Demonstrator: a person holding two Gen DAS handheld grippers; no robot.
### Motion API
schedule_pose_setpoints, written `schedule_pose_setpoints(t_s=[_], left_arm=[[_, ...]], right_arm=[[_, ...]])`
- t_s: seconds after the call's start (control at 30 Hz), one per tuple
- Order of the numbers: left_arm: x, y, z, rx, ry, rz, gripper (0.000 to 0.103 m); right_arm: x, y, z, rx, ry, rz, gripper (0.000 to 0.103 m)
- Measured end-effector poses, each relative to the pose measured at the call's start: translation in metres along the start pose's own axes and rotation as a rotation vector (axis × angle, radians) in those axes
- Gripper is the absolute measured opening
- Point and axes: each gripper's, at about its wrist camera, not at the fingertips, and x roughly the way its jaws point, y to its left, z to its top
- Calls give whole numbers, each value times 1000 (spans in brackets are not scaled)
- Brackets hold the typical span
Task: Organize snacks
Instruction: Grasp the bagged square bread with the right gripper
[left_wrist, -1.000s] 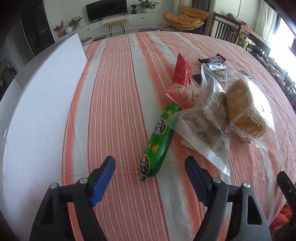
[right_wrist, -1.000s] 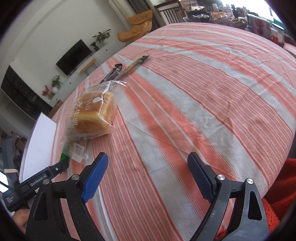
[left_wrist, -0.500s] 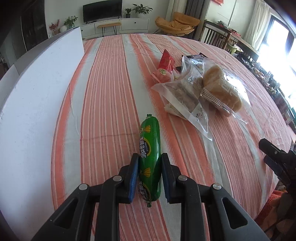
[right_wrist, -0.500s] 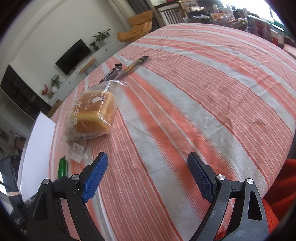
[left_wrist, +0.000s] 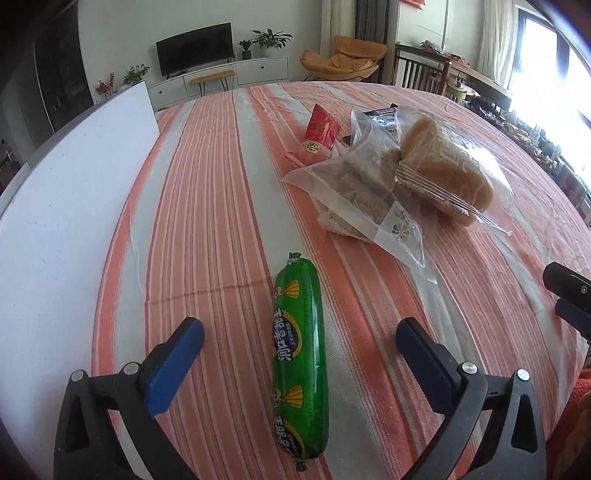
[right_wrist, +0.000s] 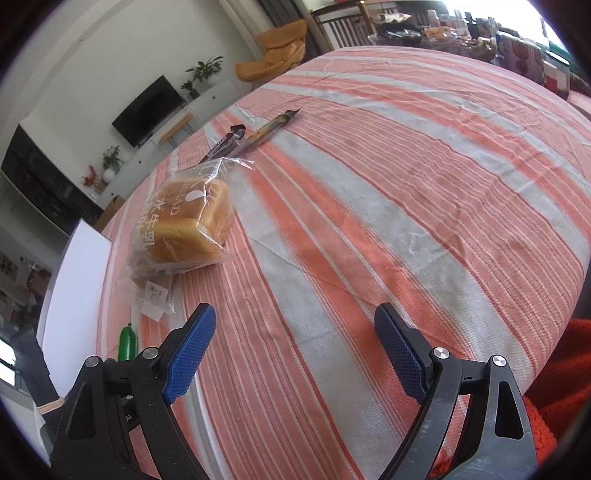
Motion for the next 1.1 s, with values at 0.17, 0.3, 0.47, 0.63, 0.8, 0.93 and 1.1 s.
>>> schedule_pose_setpoints(t_s=[0.17,0.3,0.47,0.63,0.8,0.93,1.1], left_arm=[[0,0,0,0,-1,0,103],[0,0,0,0,-1,0,103],[0,0,0,0,-1,0,103],[0,1,0,-1,-1,-1,103],[1,1,0,0,-1,0,103],[1,0,0,-1,-1,-1,103],[1,1,0,-1,-1,-1,103]], right_arm=[[0,3,-1,-15,2,-13,91],[-1,-4,0,30,-3,31,91],[-8,-41,3,252,-19,221,90],[-9,-32,12,245,11,208,91],[-1,36,54,31,69,179,91],[35,99,85,-149,154,85,90],[95,119,85,-194,288,-35,90]])
